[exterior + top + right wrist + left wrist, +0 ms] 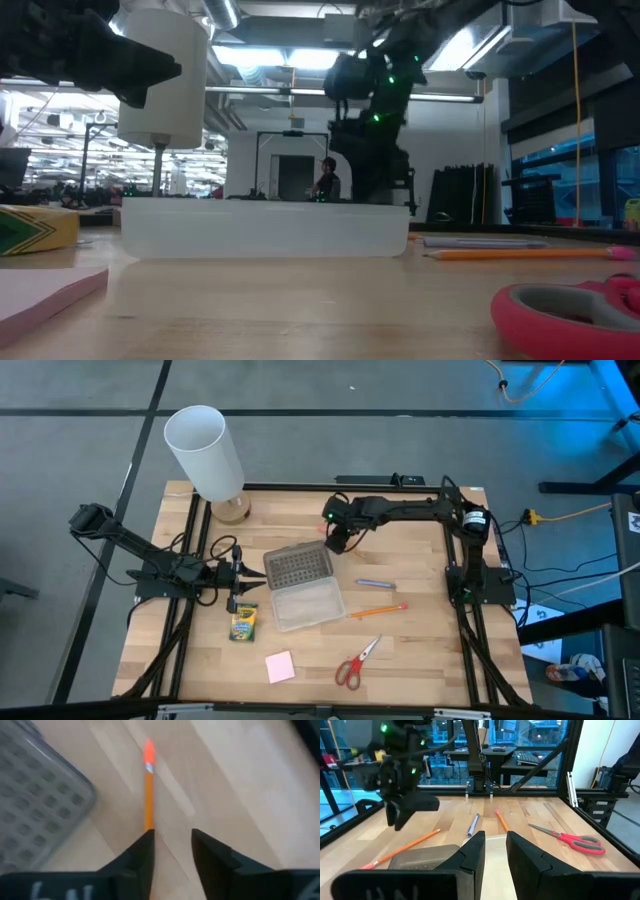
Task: Pack school essentials
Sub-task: Put the top orange pencil into the gray supply box
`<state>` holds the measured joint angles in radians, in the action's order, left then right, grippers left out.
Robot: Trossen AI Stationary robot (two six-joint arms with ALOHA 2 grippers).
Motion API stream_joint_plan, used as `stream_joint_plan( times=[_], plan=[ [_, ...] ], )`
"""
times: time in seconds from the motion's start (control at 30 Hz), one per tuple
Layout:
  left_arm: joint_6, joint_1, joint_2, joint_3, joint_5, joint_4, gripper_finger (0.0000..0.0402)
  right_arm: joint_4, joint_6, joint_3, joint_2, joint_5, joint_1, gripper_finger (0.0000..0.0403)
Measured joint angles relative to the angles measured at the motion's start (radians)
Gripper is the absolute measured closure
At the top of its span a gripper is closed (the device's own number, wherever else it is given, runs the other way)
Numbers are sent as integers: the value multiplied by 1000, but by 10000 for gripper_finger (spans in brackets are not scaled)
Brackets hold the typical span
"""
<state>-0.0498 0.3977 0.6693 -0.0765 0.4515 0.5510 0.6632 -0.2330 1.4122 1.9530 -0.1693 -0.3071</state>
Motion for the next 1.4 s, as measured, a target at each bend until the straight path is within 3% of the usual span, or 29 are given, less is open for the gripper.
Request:
stream_joint_plan(
  times=[0.27, 0.6, 0.77, 1.0, 1.2, 1.4],
  plan=[
    [0, 0, 0, 0, 0, 0, 328, -229, 6, -138, 0, 46, -10, 198],
    [0, 0, 0, 0, 0, 0, 328, -332, 17, -178, 39, 85, -1, 185],
    [8, 0, 0, 0, 1, 0, 328, -350, 36, -98, 118, 38, 5, 185],
    [8, 0, 0, 0, 3, 0, 328, -166, 54, 75, 209, 10, 5, 186],
    [8, 0, 0, 0, 3, 0, 328, -86, 51, 126, 249, 35, 3, 238],
    [7, 0, 0, 0, 3, 0, 328, -68, 40, 127, 253, 38, 1, 363]
  ],
)
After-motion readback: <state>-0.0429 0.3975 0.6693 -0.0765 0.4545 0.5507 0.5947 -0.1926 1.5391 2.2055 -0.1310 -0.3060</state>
